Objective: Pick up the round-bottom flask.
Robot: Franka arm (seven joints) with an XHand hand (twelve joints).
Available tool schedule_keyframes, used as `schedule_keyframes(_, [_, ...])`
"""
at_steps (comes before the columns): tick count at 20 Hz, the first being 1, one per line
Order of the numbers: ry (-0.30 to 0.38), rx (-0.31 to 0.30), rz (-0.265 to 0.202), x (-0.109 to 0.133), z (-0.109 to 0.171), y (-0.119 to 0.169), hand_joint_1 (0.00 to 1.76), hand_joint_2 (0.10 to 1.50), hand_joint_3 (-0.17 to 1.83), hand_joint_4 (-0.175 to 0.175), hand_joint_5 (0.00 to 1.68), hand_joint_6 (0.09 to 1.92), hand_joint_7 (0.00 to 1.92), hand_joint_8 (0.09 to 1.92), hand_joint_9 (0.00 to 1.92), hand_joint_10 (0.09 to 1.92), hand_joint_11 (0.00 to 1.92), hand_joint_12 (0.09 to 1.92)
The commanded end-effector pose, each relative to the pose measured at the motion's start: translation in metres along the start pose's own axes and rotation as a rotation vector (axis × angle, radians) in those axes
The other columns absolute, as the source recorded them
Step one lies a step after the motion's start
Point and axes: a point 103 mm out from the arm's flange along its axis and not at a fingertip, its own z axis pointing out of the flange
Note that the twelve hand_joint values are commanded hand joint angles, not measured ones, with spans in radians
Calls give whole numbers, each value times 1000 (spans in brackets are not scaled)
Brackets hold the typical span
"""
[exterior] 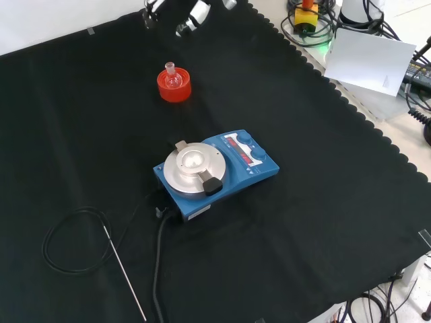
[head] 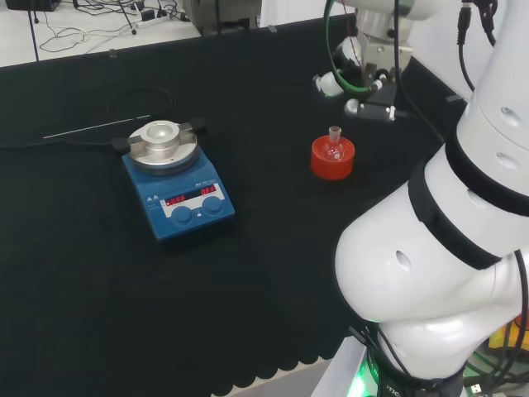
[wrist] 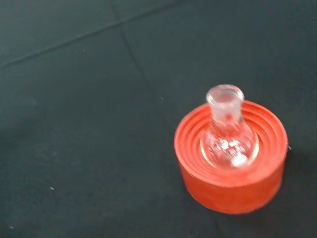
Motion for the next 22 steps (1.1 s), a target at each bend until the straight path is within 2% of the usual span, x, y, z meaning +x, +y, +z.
schedule_keyframes(1, [27, 29, 34, -21, 24, 0, 724, 856, 508, -61, 585, 254, 276, 715, 443, 708, 151, 1402])
schedule_keyframes(9, [51, 83, 61, -42, 57, 8, 749, 796, 547, -58, 573, 262, 281, 718, 444, 711, 151, 1403])
schedule_keyframes(22, [75, 124, 86, -62, 86, 28, 776, 752, 555, -46, 529, 245, 279, 717, 442, 711, 144, 1404])
